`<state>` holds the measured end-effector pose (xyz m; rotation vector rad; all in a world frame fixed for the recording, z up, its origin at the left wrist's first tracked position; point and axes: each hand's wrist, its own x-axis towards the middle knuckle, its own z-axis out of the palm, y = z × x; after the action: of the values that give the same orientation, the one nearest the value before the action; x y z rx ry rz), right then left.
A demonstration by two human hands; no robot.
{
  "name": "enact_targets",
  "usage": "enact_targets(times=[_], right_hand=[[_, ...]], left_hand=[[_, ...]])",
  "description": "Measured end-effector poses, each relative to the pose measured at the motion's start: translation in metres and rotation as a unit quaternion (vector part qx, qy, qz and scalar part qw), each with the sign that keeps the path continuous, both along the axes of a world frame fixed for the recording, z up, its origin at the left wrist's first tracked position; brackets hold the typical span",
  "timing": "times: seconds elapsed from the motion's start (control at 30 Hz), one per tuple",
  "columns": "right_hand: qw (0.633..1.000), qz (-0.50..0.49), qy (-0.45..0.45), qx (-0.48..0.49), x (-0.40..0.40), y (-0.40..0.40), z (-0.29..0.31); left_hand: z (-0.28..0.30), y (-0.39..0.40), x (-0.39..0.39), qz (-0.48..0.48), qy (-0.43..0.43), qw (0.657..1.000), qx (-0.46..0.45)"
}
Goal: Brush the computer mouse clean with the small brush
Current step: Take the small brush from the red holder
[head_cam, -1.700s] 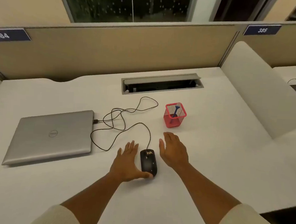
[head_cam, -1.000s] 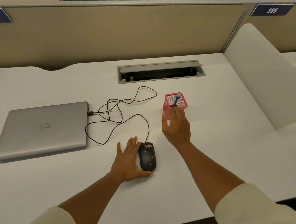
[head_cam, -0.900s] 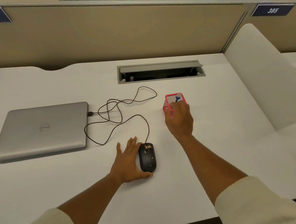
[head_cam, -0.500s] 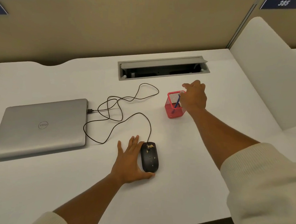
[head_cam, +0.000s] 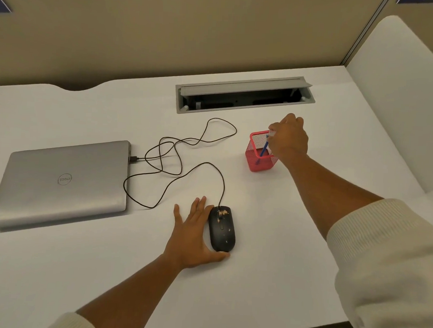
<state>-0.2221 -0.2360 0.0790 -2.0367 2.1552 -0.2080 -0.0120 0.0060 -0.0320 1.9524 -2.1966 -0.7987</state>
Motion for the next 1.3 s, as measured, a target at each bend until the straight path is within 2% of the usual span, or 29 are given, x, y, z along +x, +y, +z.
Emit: enact_targets(times=[0.27, 0.6, 1.0, 1.3], right_hand=[[0.999, 0.023, 0.016, -0.015, -0.002, 0.002, -0.003], [0.999, 0.005, -0.033, -0.007, -0.005, 0.002, -0.007], [0.994, 0.097, 0.057, -0.013, -0.011, 0.006, 0.002], [0.988, 0.133, 0.082, 0.007, -0.018, 0.001, 0.002]], left_hand=[[0.003, -0.001, -0.001, -0.001, 0.005, 1.0, 0.009], [0.003, 0.0, -0.002, 0.004, 0.005, 1.0, -0.004], [0.003, -0.001, -0.004, 0.008, 0.001, 1.0, -0.002], [0.001, 0.0, -0.006, 0.009, 0.002, 1.0, -0.007]])
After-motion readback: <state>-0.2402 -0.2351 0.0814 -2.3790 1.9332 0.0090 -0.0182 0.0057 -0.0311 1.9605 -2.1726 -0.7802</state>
